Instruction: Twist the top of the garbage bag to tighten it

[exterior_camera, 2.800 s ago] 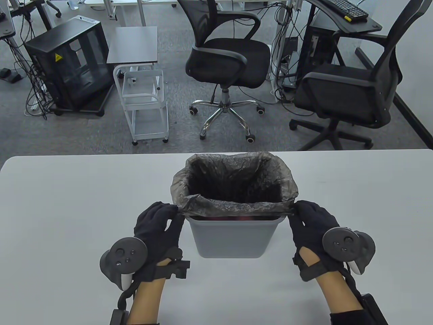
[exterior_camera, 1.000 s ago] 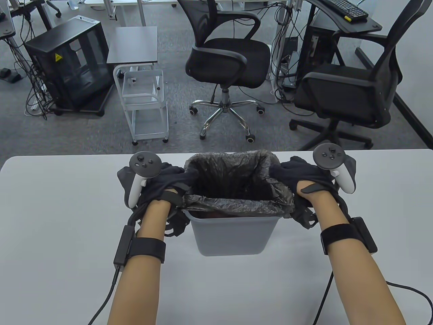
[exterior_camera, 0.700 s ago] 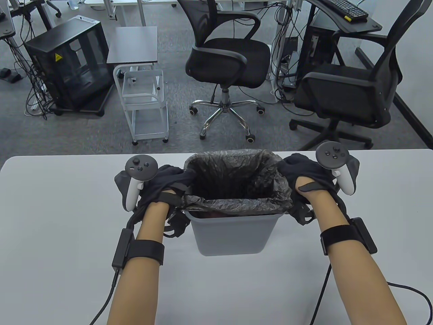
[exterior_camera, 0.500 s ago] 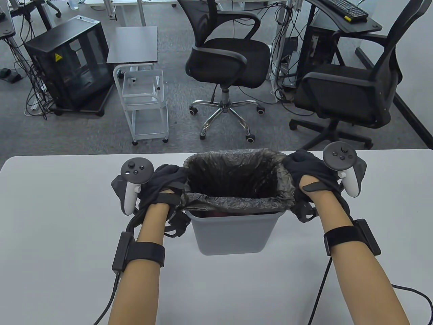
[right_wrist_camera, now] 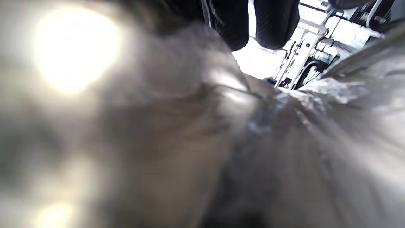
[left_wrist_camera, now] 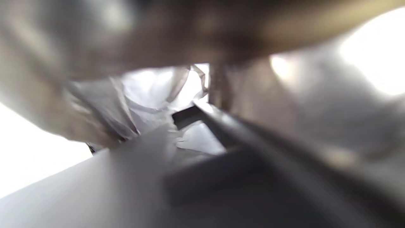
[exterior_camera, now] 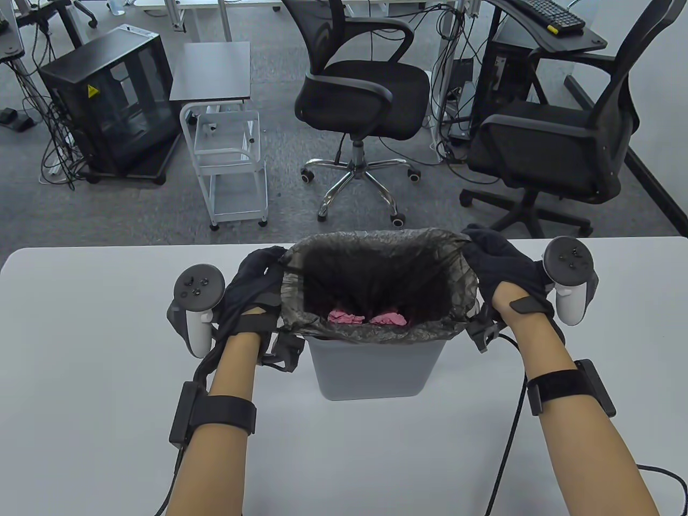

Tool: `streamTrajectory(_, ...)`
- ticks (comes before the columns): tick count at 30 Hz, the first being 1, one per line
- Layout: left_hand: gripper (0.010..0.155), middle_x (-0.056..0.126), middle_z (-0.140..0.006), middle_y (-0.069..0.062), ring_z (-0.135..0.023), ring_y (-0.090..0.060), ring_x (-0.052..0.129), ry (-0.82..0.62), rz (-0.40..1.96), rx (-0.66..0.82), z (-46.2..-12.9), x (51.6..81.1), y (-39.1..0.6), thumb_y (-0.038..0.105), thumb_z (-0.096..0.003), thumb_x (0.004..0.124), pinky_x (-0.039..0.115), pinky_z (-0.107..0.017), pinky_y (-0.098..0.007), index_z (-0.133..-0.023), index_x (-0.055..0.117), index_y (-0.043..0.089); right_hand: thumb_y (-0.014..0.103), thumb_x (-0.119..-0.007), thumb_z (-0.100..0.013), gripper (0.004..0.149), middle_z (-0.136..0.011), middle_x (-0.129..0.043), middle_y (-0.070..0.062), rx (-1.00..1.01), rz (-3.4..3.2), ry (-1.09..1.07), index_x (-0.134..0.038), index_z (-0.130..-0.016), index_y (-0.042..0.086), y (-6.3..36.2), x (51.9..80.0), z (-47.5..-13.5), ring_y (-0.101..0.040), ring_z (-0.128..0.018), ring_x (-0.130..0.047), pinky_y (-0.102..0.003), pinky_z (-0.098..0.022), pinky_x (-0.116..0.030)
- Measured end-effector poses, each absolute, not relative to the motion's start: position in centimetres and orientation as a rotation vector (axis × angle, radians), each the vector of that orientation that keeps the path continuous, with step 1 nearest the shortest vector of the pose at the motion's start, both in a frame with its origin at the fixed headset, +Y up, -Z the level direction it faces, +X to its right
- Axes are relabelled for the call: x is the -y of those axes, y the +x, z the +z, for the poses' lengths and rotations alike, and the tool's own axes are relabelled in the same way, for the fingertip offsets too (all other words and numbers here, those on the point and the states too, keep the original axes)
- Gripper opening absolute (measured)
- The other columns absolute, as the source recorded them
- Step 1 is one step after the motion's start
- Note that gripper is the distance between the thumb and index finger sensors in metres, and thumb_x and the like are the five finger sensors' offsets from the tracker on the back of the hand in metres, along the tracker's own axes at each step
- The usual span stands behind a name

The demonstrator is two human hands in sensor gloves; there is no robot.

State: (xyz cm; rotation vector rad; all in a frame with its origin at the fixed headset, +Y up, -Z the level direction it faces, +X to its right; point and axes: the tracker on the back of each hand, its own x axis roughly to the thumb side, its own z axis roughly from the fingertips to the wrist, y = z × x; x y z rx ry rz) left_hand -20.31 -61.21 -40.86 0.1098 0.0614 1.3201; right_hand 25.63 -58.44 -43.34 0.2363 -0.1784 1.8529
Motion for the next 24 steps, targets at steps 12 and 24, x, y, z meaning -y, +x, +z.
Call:
streamTrajectory(12,0.040,0.049,-0.114,-0.006,-0.108,-0.037,0.033,-0.122,1.460,0.161,-37.8,62.8,-21.5,0.033,-0.0492,0.073,0.036,-0.066,-0.076,-0.087,0.087,0.030,0.030,-0.077,-0.052,0.040,-0.076,-0.095,-0.010,0.085,1.687,0.351,-0.078,-0.090,0.022,27.6,59.7,-39.9,-0.029,-0.055,-0.098,-0.058,-0.054,-0.072)
streamTrajectory(24,0.038,0.058,-0.112,-0.007,-0.108,-0.037,0.036,-0.242,1.350,0.221,-35.4,62.8,-22.6,0.032,-0.0405,0.079,0.038,-0.066,-0.076,-0.067,0.102,0.018,0.037,-0.075,-0.053,0.055,-0.048,-0.103,-0.002,-0.082,1.760,0.358,-0.068,-0.098,0.006,27.4,60.5,-37.0,-0.025,-0.030,-0.100,-0.058,-0.048,-0.075)
